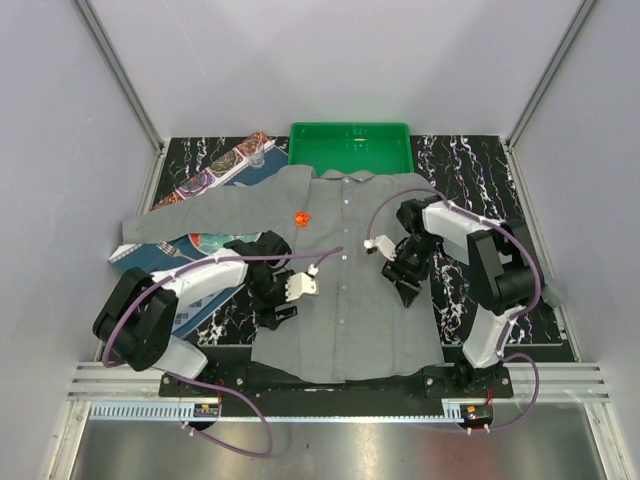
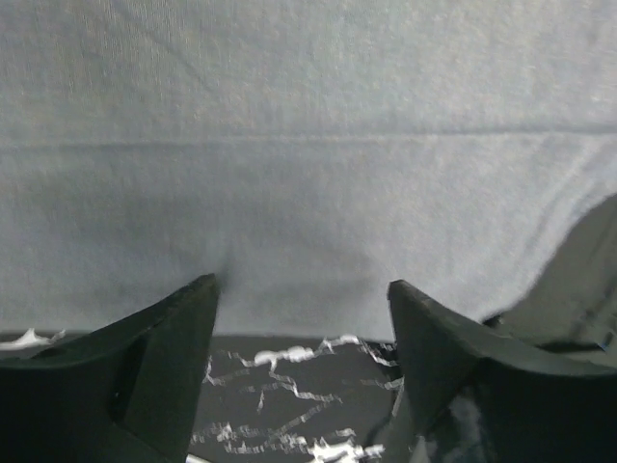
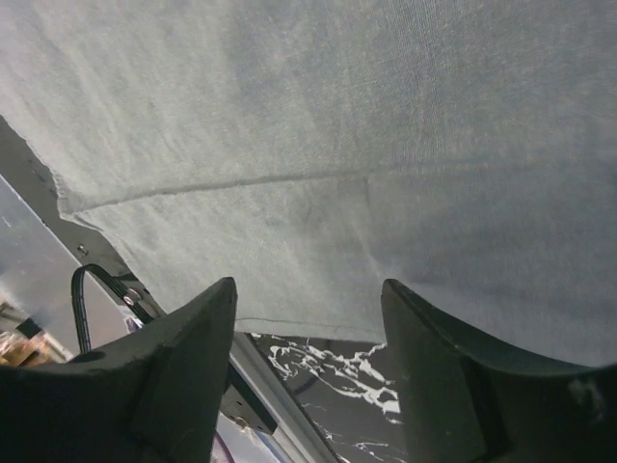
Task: Pin the brooch onto the clothing
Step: Smooth out the clothing with brooches at the center of the board, then reset both arms
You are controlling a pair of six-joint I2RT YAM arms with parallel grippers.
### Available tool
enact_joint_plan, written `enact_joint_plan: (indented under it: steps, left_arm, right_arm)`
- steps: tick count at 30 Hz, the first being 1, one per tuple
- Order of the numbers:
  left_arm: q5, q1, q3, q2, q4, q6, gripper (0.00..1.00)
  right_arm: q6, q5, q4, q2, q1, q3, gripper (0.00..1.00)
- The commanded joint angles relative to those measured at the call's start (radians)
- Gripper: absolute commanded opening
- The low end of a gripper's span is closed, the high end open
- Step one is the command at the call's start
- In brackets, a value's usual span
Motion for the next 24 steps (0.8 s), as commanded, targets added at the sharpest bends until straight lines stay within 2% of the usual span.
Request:
enact_joint_plan:
  steps: [1, 2, 3, 4, 5, 7, 9, 10, 12, 14, 17, 21, 24]
  left_arm:
    - [0.029, -0.001, 0.141, -0.109, -0.128, -0.113, 0.81]
    - [0.058, 0.030, 0.184, -0.132, -0.119, -0.205, 0.86]
    - [0.086, 0.059, 0.273, -0.163, -0.112, -0.260, 0.99]
    - [0.124, 0.099, 0.325, -0.163, -0.114, -0.304, 0.99]
    - [0.205, 0.196, 0.380, -0.154, -0.132, -0.394, 0.99]
    - [0.273, 0.302, 0.549, -0.087, -0.151, -0.491, 0.99]
    - [0.269, 0.433, 0.731, 0.001, -0.190, -0.613, 0.99]
    - [0.251, 0.471, 0.784, 0.021, -0.194, -0.652, 0.99]
    - [0.186, 0.562, 0.890, 0.049, -0.163, -0.760, 0.99]
    - [0.082, 0.610, 0.915, 0.062, -0.129, -0.776, 0.99]
    - [-0.039, 0.611, 0.872, 0.043, -0.106, -0.754, 0.99]
    - [-0.110, 0.611, 0.659, -0.025, -0.022, -0.742, 0.99]
    - [-0.191, 0.604, 0.558, -0.074, 0.047, -0.759, 0.99]
  right_arm:
    - [-0.022, -0.083, -0.027, -0.195, -0.001, 0.066, 0.73]
    - [0.002, -0.103, -0.017, -0.232, -0.004, 0.083, 0.79]
    - [0.021, -0.149, -0.005, -0.296, -0.023, 0.121, 0.88]
    - [0.051, -0.169, 0.037, -0.326, -0.037, 0.140, 0.95]
    - [0.143, -0.189, 0.074, -0.353, -0.062, 0.157, 1.00]
    - [0.211, -0.257, 0.151, -0.398, -0.149, 0.215, 1.00]
    - [0.356, -0.269, 0.220, -0.404, -0.201, 0.273, 1.00]
    - [0.424, -0.240, 0.307, -0.401, -0.238, 0.289, 1.00]
    - [0.499, -0.223, 0.344, -0.387, -0.277, 0.336, 1.00]
    - [0.573, -0.228, 0.406, -0.378, -0.329, 0.347, 1.00]
    - [0.570, -0.269, 0.411, -0.352, -0.335, 0.338, 1.00]
    - [0.558, -0.263, 0.427, -0.356, -0.335, 0.237, 1.00]
    - [0.526, -0.256, 0.493, -0.401, -0.334, 0.135, 1.00]
